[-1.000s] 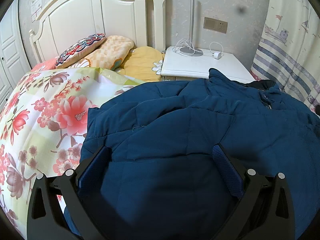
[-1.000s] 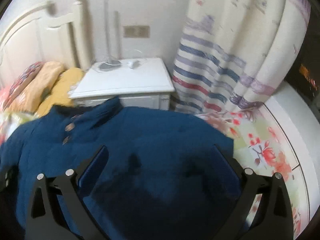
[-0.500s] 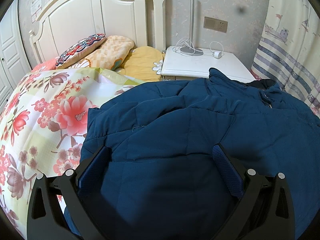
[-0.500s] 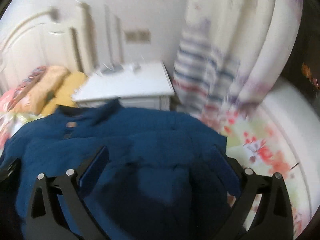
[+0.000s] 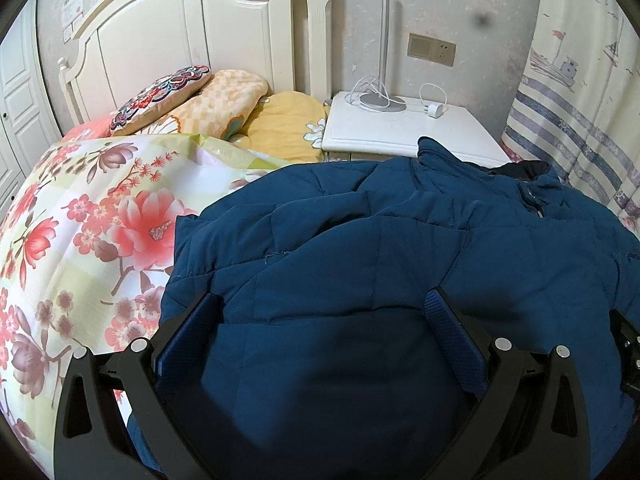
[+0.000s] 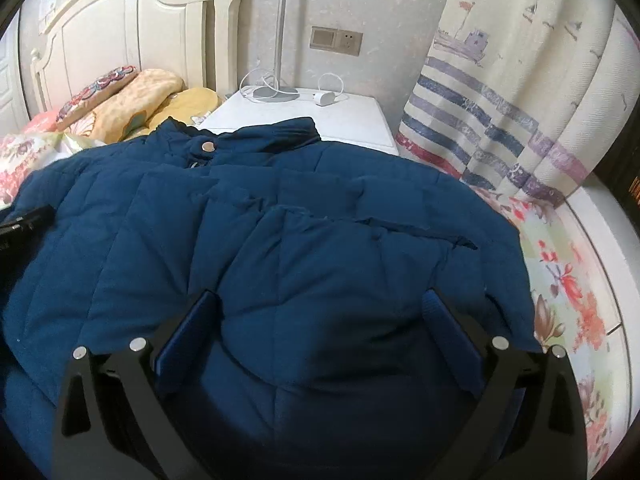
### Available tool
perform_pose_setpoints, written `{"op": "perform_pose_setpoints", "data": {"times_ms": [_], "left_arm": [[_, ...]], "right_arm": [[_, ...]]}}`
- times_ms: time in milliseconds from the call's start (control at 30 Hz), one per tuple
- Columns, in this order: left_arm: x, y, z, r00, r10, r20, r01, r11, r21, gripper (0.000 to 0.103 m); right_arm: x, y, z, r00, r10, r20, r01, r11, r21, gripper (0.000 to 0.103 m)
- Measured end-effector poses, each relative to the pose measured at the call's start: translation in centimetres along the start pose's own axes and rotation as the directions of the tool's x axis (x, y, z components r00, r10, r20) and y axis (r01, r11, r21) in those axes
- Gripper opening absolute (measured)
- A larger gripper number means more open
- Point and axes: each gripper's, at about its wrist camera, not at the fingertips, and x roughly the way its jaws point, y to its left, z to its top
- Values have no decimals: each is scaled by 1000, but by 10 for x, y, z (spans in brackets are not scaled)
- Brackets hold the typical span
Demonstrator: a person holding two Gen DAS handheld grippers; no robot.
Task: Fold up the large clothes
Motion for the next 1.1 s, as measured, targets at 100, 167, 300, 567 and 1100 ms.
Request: {"op": "perform_pose_setpoints", "data": {"times_ms": [100,167,300,567,1100], "left_arm": [[-8,2,-2,1000,11,-2,-11,1000,-5,98],[-44,5,-9,1000,2,19,-2,999,-32,98],[-114,-8,-35,992,-84,99,83,996,11,98],[-77,-55,-100,990,-49,-135,73,981,177,99],[-109,33,-129,992,90,-89,-90,996,6,98]], "right_arm": [[-8,-7,1,998,48,-41,-49,999,-14,101],[-32,-14,-3,995,73,-63,-73,997,3,100],[-97,-26,-33,990,143,20,-144,987,65,100],[-72,20,-90,982,106,-155,-120,990,-77,101],[-100,-71,-111,991,-43,-130,57,993,106,100]]}}
